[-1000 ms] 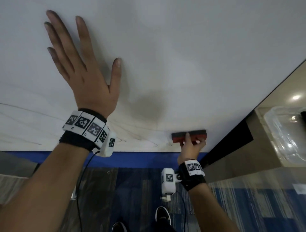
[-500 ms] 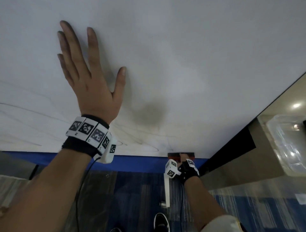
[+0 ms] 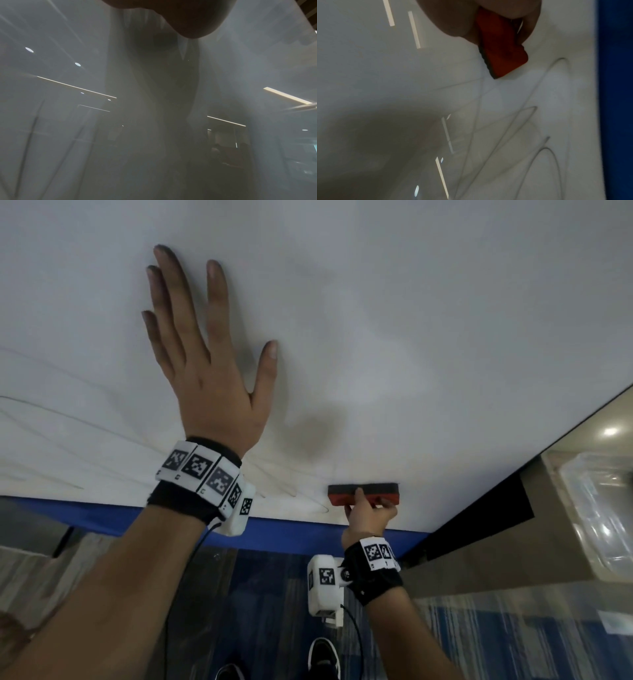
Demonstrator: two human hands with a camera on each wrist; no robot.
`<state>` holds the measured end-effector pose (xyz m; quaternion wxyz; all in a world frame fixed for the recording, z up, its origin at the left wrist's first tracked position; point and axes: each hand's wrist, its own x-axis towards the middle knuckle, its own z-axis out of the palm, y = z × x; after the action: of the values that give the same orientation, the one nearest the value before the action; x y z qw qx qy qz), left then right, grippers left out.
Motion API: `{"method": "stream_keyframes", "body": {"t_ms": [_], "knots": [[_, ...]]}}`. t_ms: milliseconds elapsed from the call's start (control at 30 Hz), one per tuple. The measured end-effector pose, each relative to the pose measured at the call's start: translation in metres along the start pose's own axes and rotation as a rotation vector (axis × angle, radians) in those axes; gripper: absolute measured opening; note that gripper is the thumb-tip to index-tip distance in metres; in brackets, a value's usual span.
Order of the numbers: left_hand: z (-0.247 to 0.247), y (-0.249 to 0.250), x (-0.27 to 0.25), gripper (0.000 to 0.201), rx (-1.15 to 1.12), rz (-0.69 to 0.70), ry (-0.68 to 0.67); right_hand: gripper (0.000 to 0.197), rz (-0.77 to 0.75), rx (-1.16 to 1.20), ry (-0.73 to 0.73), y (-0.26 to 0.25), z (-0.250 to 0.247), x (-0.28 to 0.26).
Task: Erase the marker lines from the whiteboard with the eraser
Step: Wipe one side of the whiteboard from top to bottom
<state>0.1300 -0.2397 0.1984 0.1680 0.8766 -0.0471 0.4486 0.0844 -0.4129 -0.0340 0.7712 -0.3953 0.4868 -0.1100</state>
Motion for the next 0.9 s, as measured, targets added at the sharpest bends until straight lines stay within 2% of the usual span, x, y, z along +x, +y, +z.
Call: {"method": "stream_keyframes", "body": {"t_ms": [33, 100, 167, 233, 267, 400, 467, 533, 633, 767, 900], "knots": [[0.001, 0.0, 0.0, 0.074, 0.0, 0.0, -0.001, 0.039, 0.124, -0.015, 0.023, 0.008, -0.003, 0.009], [0.001, -0.001, -0.001, 0.073, -0.003, 0.001, -0.001, 0.031, 0.34, -0.076, -0.042, 0.028, -0.011, 0.037], [0.002, -0.002, -0.002, 0.073, -0.002, 0.008, -0.005, 0.025, 0.428, -0.107, -0.087, 0.044, -0.02, 0.065], [0.002, -0.004, -0.003, 0.074, 0.007, 0.019, -0.01, 0.026, 0.444, -0.164, -0.124, 0.041, -0.019, 0.057], [0.002, -0.005, -0.003, 0.074, 0.012, 0.022, -0.011, 0.026, 0.454, -0.119, -0.133, 0.032, -0.015, 0.04], [0.005, -0.009, -0.002, 0.074, 0.044, 0.033, -0.008, 0.036, 0.263, 0.162, -0.228, -0.019, -0.007, -0.011], [0.007, -0.009, -0.003, 0.073, 0.043, 0.032, 0.006, 0.036, 0.202, 0.194, -0.278, -0.042, -0.002, -0.033], [0.008, -0.009, -0.004, 0.073, 0.041, 0.024, 0.009, 0.04, 0.166, 0.21, -0.262, -0.048, 0.005, -0.046], [0.009, -0.012, -0.003, 0.072, 0.039, 0.03, 0.004, 0.031, 0.106, 0.139, -0.154, -0.028, 0.012, -0.048], [0.007, -0.011, -0.006, 0.072, 0.018, 0.04, -0.004, 0.041, 0.178, 0.005, -0.015, 0.019, 0.02, -0.021], [0.004, -0.011, -0.006, 0.07, 0.008, 0.035, -0.006, 0.046, 0.344, -0.176, -0.021, 0.059, 0.016, 0.009]]}}
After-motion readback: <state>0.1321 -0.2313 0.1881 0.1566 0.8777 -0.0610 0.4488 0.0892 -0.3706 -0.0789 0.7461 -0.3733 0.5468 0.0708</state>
